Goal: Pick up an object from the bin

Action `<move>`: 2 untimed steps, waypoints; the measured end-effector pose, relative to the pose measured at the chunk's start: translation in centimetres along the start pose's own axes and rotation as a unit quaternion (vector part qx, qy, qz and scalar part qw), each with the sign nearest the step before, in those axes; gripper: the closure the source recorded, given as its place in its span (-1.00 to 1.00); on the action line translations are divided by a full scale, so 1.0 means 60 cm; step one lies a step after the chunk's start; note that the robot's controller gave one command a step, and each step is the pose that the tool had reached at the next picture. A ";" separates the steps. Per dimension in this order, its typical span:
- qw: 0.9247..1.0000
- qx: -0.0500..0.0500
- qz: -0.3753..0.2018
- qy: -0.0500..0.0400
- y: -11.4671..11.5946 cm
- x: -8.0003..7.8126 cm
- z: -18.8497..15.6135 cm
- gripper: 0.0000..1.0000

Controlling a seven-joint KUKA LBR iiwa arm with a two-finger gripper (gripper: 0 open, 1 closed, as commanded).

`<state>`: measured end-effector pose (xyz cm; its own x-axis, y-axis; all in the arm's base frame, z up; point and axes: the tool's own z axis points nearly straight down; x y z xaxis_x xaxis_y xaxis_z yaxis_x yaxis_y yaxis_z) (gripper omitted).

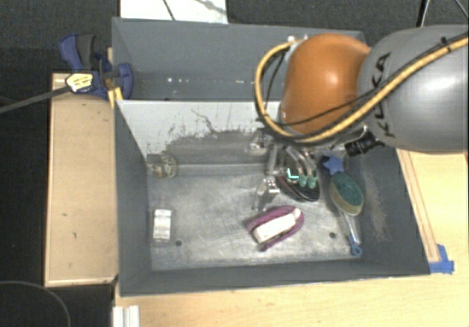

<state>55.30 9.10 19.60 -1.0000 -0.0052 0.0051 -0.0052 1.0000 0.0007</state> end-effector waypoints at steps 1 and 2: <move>0.998 -0.001 -0.064 -0.007 -0.119 0.020 0.178 -1.00; 0.998 -0.001 -0.063 0.006 -0.121 0.029 0.182 1.00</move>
Offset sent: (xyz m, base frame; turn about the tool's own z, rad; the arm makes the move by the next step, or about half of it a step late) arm -0.0182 -0.0810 -0.1260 -0.1288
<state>53.56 1.84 8.68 -0.9914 -0.1302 0.0162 -0.1302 0.9915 0.0034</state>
